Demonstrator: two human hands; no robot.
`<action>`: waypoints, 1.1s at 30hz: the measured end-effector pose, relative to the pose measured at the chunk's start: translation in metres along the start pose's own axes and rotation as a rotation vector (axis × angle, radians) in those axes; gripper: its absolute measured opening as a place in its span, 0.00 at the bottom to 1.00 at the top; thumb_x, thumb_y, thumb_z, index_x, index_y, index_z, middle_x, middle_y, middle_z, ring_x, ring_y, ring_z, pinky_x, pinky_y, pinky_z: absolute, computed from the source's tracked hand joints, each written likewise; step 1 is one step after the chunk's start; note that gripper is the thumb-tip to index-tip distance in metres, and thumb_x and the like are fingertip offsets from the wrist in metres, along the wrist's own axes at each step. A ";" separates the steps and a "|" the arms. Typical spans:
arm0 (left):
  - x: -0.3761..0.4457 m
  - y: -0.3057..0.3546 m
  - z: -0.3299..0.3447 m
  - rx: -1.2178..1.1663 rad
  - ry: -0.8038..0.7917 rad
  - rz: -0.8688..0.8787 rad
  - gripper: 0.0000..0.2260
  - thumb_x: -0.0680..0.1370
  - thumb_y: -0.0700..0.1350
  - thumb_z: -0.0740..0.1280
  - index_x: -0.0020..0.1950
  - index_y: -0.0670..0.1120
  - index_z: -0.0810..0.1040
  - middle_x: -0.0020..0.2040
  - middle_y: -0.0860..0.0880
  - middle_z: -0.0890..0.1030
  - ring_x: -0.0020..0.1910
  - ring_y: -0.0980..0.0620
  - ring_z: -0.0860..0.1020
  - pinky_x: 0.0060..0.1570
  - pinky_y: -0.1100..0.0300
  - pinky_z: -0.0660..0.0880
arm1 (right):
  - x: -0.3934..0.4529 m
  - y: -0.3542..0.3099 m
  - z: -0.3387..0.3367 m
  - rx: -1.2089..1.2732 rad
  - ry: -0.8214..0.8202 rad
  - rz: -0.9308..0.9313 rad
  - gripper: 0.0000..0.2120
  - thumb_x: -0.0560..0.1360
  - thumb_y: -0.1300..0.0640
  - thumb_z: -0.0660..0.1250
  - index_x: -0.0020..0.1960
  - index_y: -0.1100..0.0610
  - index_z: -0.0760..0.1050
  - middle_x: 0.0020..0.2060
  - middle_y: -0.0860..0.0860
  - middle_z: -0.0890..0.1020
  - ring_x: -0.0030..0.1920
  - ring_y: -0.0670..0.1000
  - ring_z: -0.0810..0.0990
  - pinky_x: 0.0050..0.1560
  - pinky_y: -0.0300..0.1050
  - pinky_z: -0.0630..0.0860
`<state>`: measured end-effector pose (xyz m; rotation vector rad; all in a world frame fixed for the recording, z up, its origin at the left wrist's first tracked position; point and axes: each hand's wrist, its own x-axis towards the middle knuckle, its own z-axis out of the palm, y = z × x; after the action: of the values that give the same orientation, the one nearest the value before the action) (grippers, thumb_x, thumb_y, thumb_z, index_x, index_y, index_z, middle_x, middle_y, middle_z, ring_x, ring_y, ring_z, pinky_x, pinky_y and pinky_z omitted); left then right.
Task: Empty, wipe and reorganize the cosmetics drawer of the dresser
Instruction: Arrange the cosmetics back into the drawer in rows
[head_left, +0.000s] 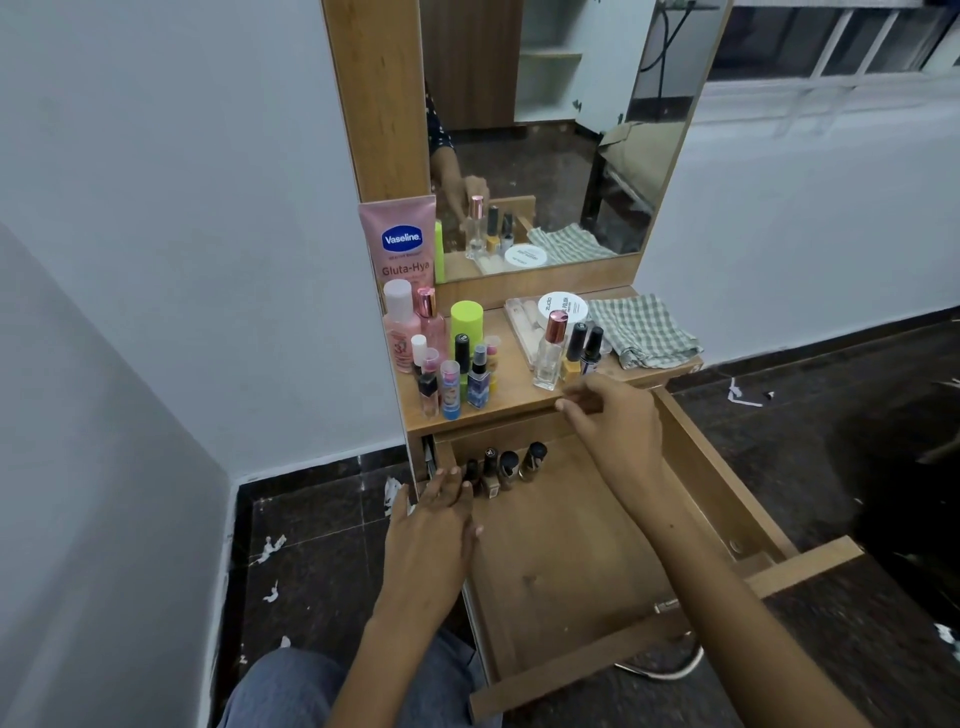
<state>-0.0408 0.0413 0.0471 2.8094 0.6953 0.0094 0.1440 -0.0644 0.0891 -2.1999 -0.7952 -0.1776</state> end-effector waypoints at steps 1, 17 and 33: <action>0.000 0.000 0.000 0.003 -0.007 -0.003 0.22 0.82 0.51 0.54 0.77 0.50 0.58 0.78 0.52 0.53 0.77 0.54 0.49 0.73 0.51 0.43 | -0.003 0.001 0.002 0.016 -0.001 0.005 0.05 0.72 0.58 0.73 0.48 0.54 0.82 0.41 0.46 0.84 0.41 0.42 0.80 0.42 0.28 0.74; 0.001 -0.004 0.000 0.043 -0.093 -0.018 0.24 0.82 0.52 0.54 0.78 0.52 0.53 0.78 0.54 0.47 0.77 0.54 0.45 0.73 0.49 0.43 | 0.032 -0.003 0.001 -0.154 0.224 -0.107 0.13 0.72 0.56 0.73 0.55 0.56 0.76 0.51 0.52 0.77 0.46 0.51 0.79 0.37 0.42 0.71; 0.000 -0.010 -0.001 -0.063 -0.036 -0.005 0.24 0.81 0.52 0.58 0.76 0.53 0.58 0.78 0.56 0.53 0.76 0.56 0.49 0.74 0.49 0.46 | -0.055 -0.009 0.027 0.117 -0.431 0.032 0.09 0.66 0.58 0.77 0.42 0.50 0.78 0.38 0.43 0.82 0.40 0.40 0.80 0.41 0.32 0.76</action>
<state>-0.0450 0.0498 0.0453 2.7411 0.6811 -0.0193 0.0913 -0.0674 0.0561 -2.1640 -0.9733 0.3633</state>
